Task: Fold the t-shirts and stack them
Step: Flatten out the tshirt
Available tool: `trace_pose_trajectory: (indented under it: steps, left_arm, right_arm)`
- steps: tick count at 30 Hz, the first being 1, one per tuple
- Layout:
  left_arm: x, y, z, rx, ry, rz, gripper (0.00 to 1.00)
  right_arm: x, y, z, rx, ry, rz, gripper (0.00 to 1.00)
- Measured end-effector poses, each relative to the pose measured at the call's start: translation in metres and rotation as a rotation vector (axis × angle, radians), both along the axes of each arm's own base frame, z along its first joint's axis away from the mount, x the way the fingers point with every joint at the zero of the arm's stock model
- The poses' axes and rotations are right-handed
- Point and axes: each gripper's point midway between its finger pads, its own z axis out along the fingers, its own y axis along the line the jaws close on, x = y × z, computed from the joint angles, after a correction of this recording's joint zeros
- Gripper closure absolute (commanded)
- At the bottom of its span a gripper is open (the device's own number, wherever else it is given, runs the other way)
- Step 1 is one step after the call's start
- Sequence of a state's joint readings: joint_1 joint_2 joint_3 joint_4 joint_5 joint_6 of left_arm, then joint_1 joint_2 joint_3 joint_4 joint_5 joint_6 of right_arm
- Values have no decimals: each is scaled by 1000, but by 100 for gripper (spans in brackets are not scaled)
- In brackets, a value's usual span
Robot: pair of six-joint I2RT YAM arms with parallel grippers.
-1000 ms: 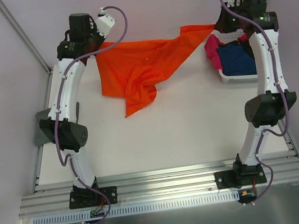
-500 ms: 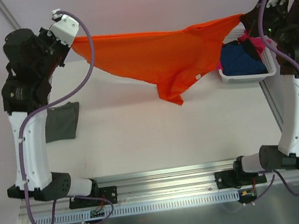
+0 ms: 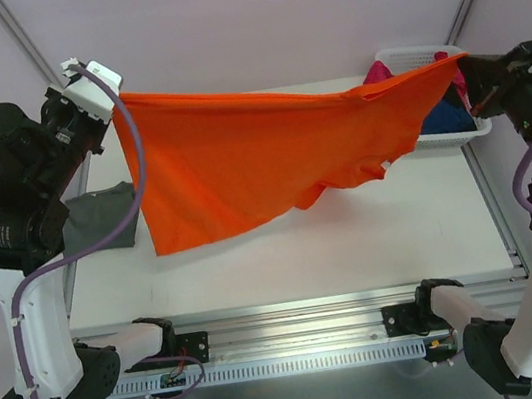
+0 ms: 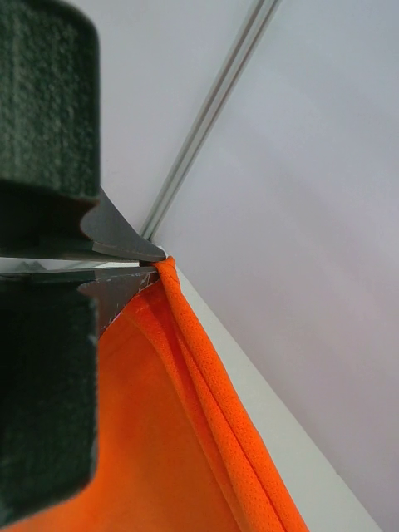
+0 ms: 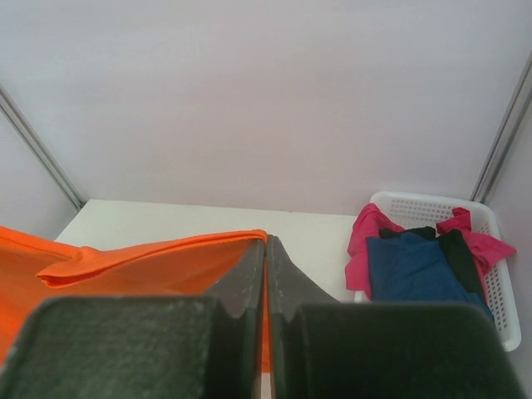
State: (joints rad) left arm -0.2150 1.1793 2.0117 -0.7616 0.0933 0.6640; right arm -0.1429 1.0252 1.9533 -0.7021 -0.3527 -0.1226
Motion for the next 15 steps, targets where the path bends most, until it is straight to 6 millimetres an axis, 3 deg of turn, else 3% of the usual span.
trace_pose_trajectory:
  steps: [2, 9, 12, 15]
  left_arm:
    - [-1, -2, -2, -8, 10, -10, 100]
    - [-2, -7, 1, -62, 19, -25, 100]
    - [0, -8, 16, -85, -8, -26, 100]
    - [8, -9, 21, -86, -23, -25, 100]
  right_arm:
    - [-13, 0, 5, 2, -19, -10, 100]
    - [-46, -4, 50, -8, -143, -60, 100]
    - [-46, -6, 72, -16, -196, -71, 99]
    - [-30, -10, 83, -18, -219, -73, 100]
